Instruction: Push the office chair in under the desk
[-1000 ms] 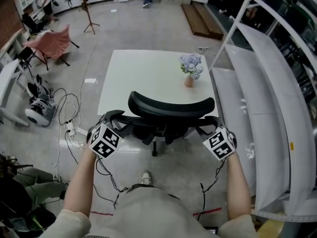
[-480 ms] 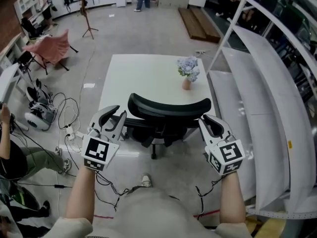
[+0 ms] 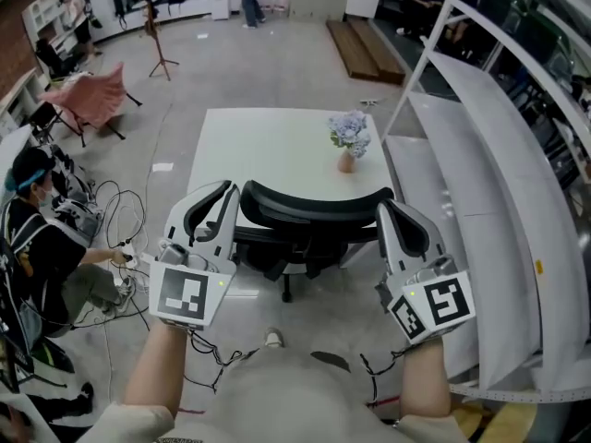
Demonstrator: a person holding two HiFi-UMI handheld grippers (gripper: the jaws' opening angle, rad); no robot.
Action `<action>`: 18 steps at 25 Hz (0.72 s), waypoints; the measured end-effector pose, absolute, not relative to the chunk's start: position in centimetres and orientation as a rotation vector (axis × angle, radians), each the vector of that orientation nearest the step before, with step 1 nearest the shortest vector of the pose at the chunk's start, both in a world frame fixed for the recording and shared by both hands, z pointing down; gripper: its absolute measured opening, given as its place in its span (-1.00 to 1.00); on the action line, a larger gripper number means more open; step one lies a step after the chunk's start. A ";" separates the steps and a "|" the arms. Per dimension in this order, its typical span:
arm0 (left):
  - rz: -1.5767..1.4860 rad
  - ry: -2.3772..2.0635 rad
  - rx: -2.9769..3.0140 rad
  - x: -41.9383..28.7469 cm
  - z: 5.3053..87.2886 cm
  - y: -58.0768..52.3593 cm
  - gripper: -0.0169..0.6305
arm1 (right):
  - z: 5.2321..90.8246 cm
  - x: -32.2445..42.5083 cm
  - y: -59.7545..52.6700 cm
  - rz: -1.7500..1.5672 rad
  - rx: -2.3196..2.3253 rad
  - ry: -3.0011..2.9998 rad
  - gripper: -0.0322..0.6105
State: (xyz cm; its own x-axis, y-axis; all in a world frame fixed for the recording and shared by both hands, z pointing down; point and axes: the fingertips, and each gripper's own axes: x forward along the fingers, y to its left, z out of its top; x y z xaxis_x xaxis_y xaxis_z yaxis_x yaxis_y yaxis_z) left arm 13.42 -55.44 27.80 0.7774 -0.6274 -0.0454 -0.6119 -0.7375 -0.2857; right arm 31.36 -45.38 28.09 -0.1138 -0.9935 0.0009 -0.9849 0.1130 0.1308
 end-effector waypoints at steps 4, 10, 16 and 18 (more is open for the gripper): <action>-0.032 0.935 -2.673 14.1 26.8 -55.0 -0.87 | 26.7 30.4 -44.8 -0.238 2.031 -2.254 -0.88; 0.004 0.902 -2.675 15.5 25.9 -53.8 -0.87 | 25.8 30.5 -43.7 -0.264 2.071 -2.260 -0.88; 0.013 0.896 -2.690 17.7 26.1 -52.7 -0.87 | 25.5 32.4 -43.4 -0.250 2.141 -2.263 -0.88; 0.007 0.898 -2.694 18.3 26.2 -52.5 -0.87 | 25.5 32.8 -43.5 -0.238 2.133 -2.272 -0.88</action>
